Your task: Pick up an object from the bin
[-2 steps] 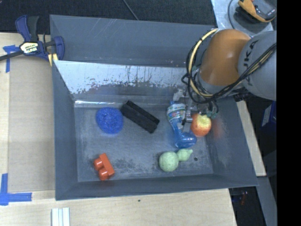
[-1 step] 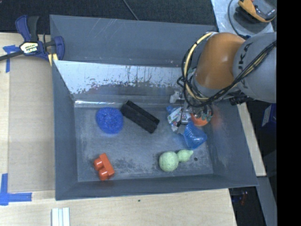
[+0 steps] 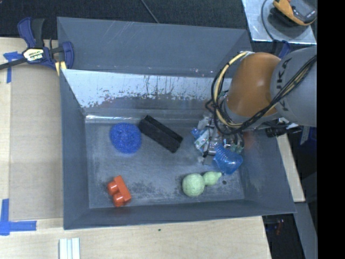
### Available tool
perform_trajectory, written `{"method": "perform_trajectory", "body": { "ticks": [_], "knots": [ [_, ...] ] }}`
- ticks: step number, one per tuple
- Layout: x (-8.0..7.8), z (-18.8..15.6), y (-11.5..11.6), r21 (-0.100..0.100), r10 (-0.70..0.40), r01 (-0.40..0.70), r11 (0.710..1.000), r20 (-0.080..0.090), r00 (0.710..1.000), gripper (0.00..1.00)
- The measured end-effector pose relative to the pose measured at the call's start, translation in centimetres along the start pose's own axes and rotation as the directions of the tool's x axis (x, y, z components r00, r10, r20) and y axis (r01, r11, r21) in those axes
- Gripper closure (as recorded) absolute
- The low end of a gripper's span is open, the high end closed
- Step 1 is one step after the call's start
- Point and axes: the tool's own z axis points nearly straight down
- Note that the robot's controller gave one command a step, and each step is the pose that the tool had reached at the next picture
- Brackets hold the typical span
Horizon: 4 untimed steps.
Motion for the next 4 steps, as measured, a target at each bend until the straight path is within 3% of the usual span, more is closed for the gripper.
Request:
{"method": "perform_trajectory", "body": {
  "ticks": [1, 2, 4],
  "knots": [
    [-1.47, 3.08, -1.58, -0.001, 0.104, -0.104, 0.995, 0.013, 0.995, 0.0],
    [-0.96, 2.87, -2.01, -0.003, 0.17, -0.17, 0.985, 0.009, 0.985, 1.0],
    [-0.96, 2.22, -2.01, -0.004, 0.168, -0.168, 0.986, 0.012, 0.986, 1.0]
  ]
}}
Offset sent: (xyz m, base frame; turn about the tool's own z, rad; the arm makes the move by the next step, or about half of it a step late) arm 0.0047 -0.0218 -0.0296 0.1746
